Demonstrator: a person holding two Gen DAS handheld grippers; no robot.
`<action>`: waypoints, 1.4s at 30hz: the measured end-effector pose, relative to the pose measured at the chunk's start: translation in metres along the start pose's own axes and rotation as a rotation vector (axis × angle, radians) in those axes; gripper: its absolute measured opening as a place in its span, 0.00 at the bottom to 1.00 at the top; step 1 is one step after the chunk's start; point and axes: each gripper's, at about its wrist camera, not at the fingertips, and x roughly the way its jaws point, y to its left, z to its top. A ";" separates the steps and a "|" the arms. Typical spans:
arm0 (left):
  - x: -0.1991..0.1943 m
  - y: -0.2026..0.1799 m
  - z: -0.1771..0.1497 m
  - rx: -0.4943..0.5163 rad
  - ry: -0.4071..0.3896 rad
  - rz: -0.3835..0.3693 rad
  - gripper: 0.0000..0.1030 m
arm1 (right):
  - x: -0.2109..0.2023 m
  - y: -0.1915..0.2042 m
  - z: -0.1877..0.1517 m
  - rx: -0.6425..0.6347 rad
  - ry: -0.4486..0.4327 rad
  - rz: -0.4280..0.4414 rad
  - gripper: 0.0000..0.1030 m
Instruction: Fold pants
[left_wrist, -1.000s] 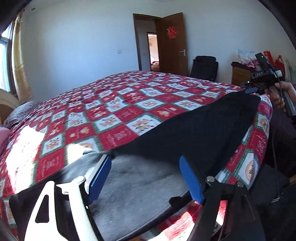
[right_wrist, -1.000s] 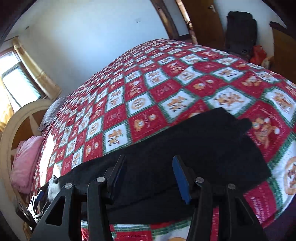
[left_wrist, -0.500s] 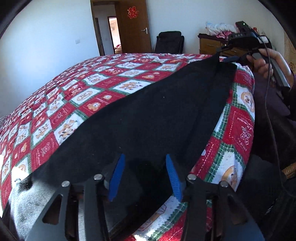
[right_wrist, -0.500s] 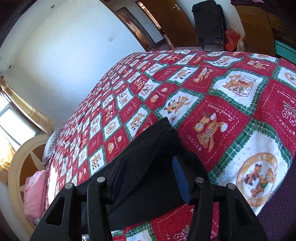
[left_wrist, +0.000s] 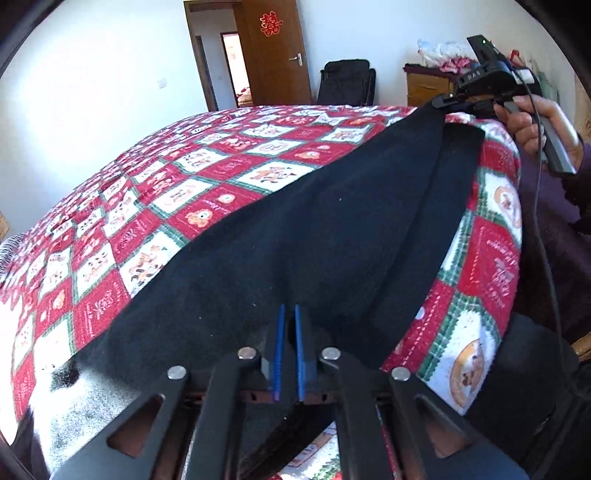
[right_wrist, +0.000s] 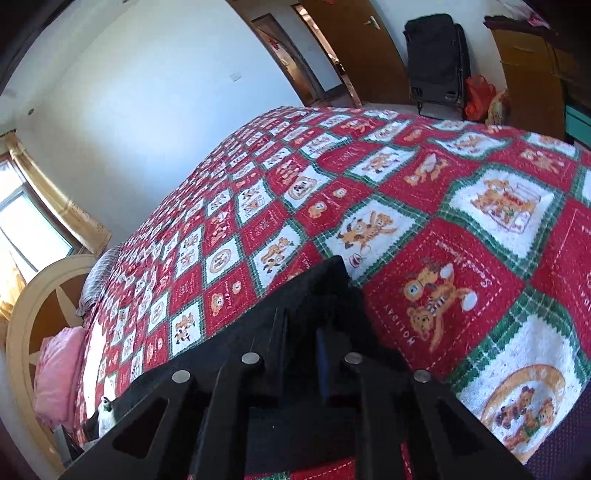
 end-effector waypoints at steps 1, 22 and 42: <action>0.001 0.001 0.001 0.003 0.002 0.003 0.04 | -0.003 0.003 0.000 -0.011 -0.006 0.009 0.10; 0.008 -0.029 -0.008 0.150 -0.002 0.066 0.54 | -0.020 0.018 -0.019 -0.140 -0.042 0.023 0.09; -0.028 -0.007 -0.011 0.019 -0.078 -0.019 0.09 | -0.058 0.007 -0.027 -0.146 -0.085 0.067 0.09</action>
